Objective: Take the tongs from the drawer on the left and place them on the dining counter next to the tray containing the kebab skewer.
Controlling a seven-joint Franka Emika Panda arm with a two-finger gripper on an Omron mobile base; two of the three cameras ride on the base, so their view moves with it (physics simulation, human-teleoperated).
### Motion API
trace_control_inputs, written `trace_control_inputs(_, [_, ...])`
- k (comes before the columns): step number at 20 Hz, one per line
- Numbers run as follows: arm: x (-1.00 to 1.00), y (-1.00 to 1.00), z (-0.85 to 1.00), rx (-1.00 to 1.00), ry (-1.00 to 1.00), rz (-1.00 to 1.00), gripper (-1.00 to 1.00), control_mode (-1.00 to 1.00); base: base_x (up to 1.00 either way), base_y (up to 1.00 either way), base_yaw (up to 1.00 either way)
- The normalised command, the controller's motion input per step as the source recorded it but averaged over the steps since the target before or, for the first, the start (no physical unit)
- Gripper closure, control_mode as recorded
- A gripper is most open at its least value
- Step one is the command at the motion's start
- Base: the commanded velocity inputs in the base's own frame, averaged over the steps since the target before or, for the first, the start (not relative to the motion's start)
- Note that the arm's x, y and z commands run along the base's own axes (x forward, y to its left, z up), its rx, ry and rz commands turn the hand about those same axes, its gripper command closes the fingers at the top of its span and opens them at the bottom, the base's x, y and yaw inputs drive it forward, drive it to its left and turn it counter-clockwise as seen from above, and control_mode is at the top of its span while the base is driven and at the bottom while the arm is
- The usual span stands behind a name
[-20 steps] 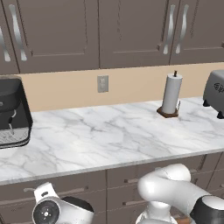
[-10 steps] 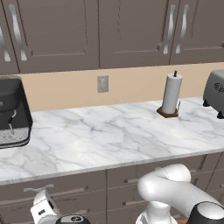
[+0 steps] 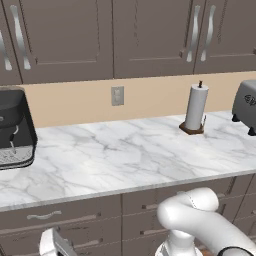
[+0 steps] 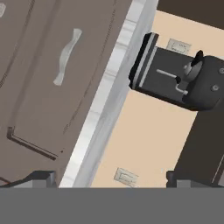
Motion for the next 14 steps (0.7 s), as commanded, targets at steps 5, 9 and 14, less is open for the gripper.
trace_control_inputs(5, [0.00,0.00,0.00,0.15,-0.30,0.00,-1.00,-1.00,0.00,0.00,0.00])
trace_control_inputs(9, [0.00,0.00,0.00,0.00,0.00,0.00,-1.00,-1.00,0.00,0.00,0.00])
trace_control_inputs(14, [0.06,-0.05,0.00,0.09,0.00,0.00,-1.00,-1.00,0.00,0.00,0.00])
